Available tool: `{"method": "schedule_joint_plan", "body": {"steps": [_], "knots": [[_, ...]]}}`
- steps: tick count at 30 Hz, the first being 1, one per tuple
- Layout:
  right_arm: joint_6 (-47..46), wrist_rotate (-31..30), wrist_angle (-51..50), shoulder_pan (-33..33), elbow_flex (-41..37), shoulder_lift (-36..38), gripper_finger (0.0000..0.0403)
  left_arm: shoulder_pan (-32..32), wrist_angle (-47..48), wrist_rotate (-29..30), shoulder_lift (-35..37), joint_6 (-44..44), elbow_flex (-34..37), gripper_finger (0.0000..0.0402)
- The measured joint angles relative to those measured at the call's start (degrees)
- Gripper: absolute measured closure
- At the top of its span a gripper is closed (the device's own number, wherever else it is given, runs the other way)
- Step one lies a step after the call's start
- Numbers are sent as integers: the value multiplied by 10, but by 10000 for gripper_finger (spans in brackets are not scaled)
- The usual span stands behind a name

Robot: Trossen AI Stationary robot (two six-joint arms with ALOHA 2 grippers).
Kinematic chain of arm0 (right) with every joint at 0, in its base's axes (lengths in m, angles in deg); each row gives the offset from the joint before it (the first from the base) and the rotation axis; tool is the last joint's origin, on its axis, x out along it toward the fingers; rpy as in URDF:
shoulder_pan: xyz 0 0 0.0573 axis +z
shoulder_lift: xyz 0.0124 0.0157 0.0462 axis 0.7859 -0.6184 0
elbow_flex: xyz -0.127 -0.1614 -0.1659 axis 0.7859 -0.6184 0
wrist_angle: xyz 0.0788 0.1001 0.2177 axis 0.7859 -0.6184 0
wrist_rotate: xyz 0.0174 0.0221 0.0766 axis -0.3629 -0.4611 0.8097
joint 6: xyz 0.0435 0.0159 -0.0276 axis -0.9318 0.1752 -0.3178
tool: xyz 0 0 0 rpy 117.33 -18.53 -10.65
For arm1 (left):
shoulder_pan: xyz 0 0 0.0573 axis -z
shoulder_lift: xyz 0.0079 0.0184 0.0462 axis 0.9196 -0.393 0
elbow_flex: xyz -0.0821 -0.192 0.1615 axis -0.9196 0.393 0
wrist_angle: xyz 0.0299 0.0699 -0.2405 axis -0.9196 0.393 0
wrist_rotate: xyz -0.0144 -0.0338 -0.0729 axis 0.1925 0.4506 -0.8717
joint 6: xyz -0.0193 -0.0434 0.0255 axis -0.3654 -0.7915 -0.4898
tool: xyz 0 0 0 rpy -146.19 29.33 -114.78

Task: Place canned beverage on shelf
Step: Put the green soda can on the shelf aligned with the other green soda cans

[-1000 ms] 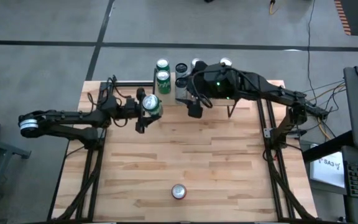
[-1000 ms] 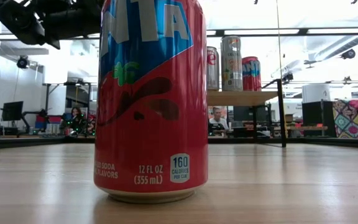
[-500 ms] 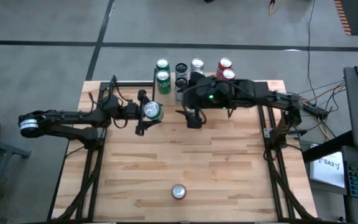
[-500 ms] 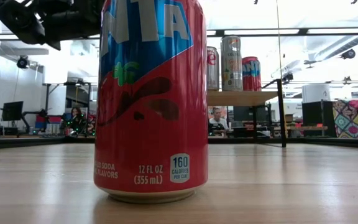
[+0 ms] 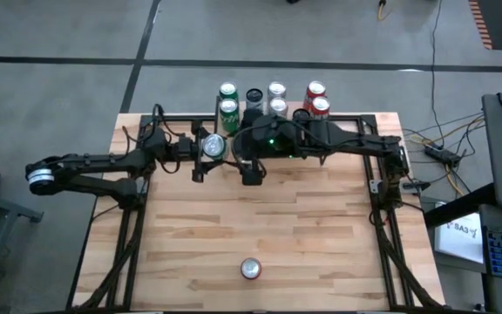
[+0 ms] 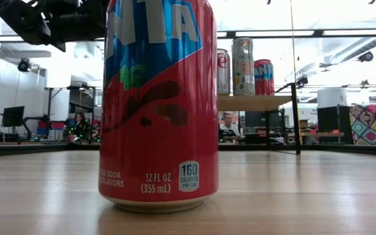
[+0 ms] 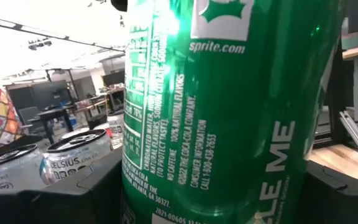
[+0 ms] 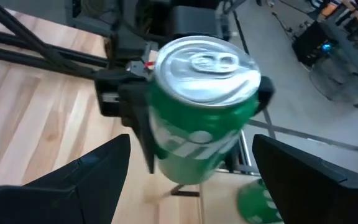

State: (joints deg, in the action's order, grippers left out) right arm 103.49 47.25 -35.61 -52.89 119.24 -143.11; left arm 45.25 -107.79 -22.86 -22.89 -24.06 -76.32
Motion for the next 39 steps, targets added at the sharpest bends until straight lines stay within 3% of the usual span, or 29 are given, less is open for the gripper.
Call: {"method": "schedule_joint_plan", "body": {"steps": [22, 39], "knots": [[-32, 21, 76, -12, 0, -13, 76, 1, 6, 17, -34, -6, -45, 109], [-46, 27, 69, -26, 0, -27, 70, 2, 8, 20, -53, -22, -59, 112]]}}
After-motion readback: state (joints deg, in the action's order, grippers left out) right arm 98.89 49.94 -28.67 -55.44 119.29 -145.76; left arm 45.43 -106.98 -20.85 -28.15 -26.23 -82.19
